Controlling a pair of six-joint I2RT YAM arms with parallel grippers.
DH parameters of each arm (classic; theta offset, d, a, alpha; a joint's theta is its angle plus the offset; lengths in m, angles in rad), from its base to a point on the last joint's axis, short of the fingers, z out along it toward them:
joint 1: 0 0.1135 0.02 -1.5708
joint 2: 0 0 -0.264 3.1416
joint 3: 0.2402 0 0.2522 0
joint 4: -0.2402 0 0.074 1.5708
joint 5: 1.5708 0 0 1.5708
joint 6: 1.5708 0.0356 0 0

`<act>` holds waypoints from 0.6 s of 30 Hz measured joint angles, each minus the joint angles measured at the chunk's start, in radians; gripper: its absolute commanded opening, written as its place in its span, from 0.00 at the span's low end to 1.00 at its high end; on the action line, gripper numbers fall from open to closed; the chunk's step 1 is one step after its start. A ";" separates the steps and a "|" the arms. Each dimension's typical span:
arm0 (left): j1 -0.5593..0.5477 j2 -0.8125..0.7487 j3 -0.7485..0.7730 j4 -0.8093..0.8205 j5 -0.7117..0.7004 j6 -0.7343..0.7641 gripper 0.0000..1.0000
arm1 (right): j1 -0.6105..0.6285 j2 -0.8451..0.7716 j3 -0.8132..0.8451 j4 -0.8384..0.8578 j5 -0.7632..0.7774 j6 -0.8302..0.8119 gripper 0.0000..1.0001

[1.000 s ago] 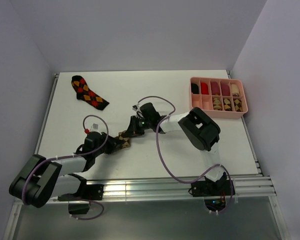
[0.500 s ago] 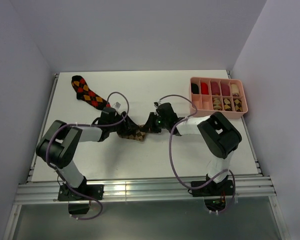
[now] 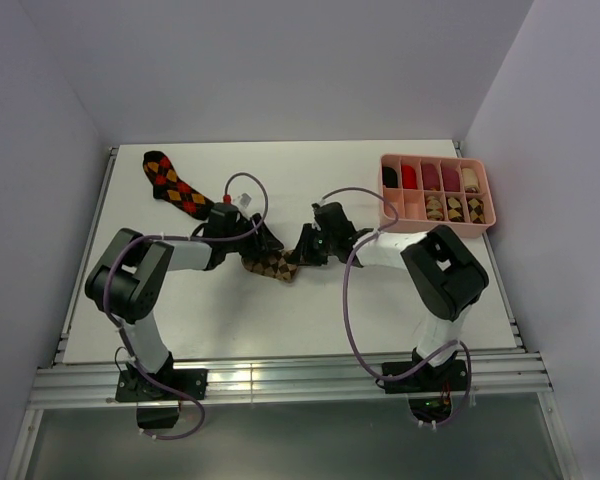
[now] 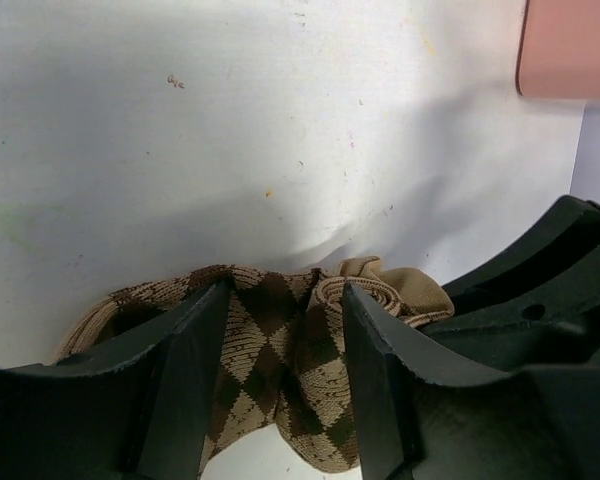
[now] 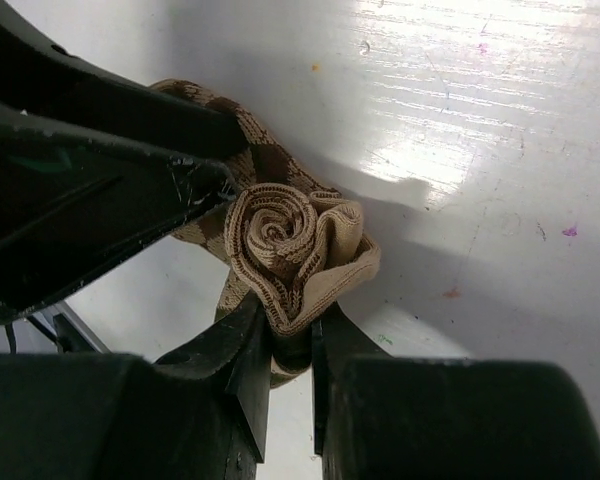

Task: Roll the socks
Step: Roll the sock at the center of the board.

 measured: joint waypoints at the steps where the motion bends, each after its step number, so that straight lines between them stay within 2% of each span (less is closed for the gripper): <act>1: 0.000 -0.001 -0.008 0.016 0.000 0.005 0.57 | 0.000 0.003 0.008 -0.013 0.001 0.000 0.00; 5: -0.011 -0.068 -0.069 0.039 -0.053 0.042 0.62 | 0.000 0.022 0.050 -0.069 0.003 0.001 0.00; 8: -0.053 -0.187 -0.114 -0.002 -0.177 0.100 0.68 | 0.000 0.036 0.085 -0.121 0.003 0.004 0.00; 14: -0.261 -0.396 -0.134 -0.042 -0.441 0.173 0.70 | 0.002 0.072 0.177 -0.248 0.008 0.003 0.00; 18: -0.386 -0.416 -0.135 -0.085 -0.584 0.196 0.69 | 0.008 0.093 0.230 -0.324 0.019 -0.003 0.00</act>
